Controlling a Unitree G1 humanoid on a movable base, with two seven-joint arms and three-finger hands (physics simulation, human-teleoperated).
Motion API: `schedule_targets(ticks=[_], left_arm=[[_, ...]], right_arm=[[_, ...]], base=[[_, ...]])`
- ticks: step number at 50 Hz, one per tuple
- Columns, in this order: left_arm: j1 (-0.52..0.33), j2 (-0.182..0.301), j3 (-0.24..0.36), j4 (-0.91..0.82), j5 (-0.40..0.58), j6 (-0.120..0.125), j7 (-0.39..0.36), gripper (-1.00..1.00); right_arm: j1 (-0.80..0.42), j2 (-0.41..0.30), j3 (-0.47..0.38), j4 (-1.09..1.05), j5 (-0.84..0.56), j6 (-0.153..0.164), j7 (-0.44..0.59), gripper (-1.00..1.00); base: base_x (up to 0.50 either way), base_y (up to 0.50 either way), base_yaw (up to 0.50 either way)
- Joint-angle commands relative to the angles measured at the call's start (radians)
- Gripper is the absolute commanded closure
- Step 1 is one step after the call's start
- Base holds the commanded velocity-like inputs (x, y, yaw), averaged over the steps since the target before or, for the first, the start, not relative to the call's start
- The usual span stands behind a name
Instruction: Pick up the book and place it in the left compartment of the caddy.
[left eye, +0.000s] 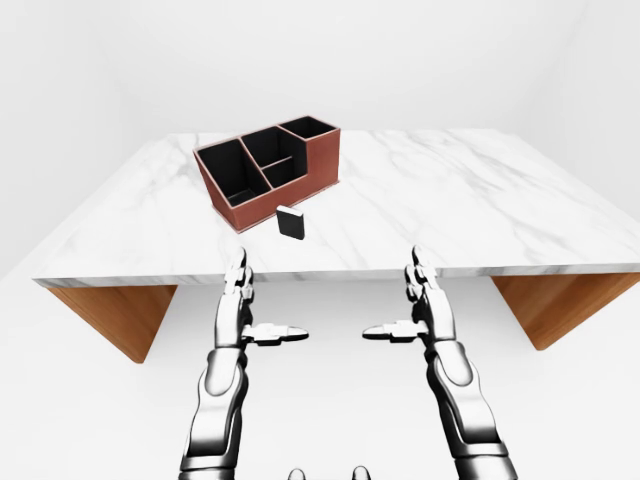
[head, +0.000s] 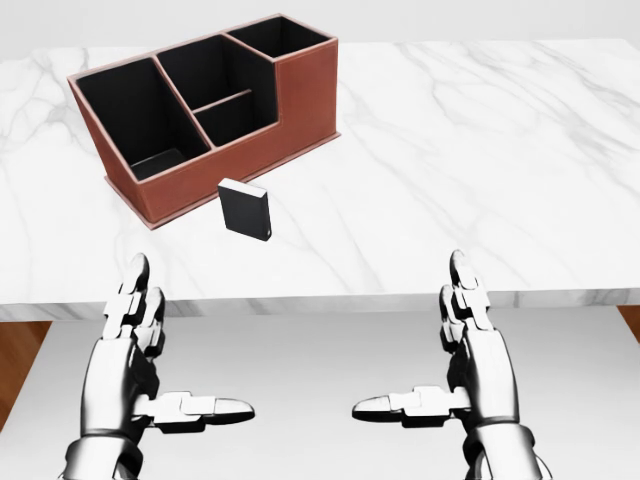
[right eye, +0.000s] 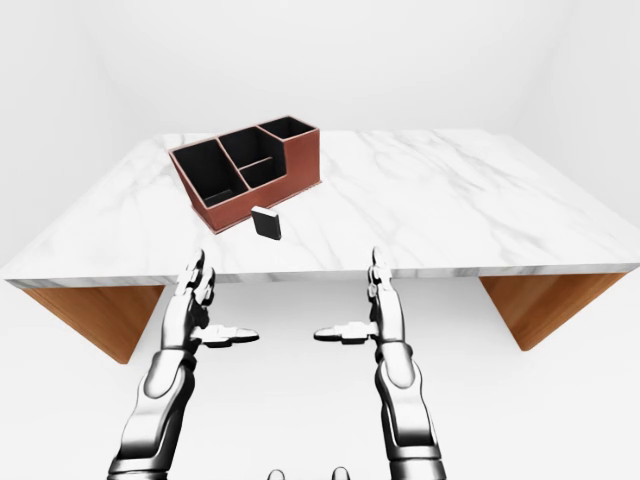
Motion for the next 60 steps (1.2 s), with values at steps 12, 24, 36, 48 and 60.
schedule_targets(ticks=[12, 24, 36, 48, 60], left_arm=[[0.043, 0.013, 0.047, -0.105, -0.085, -0.005, -0.055, -1.00], [0.104, 0.021, 0.127, -0.314, -0.175, 0.093, -0.080, -1.00], [0.094, 0.032, 0.214, -0.361, -0.236, 0.107, -0.089, -1.00], [0.075, 0.047, 0.259, -0.347, -0.266, 0.107, -0.085, -1.00], [0.083, 0.048, 0.286, -0.375, -0.277, 0.107, -0.082, -1.00]], right_arm=[[0.076, -0.006, -0.012, -0.123, 0.013, 0.039, 0.047, -1.00], [0.127, 0.000, 0.004, -0.243, -0.007, 0.085, 0.047, -1.00], [0.152, 0.001, 0.003, -0.297, -0.016, 0.091, 0.047, -1.00], [0.176, 0.004, 0.017, -0.355, -0.029, 0.091, 0.046, -1.00], [0.289, -0.008, 0.117, -0.589, -0.078, 0.091, 0.026, -1.00]], base=[[0.00, 0.00, 0.00], [0.00, 0.00, 0.00], [0.00, 0.00, 0.00], [0.00, 0.00, 0.00], [0.00, 0.00, 0.00]])
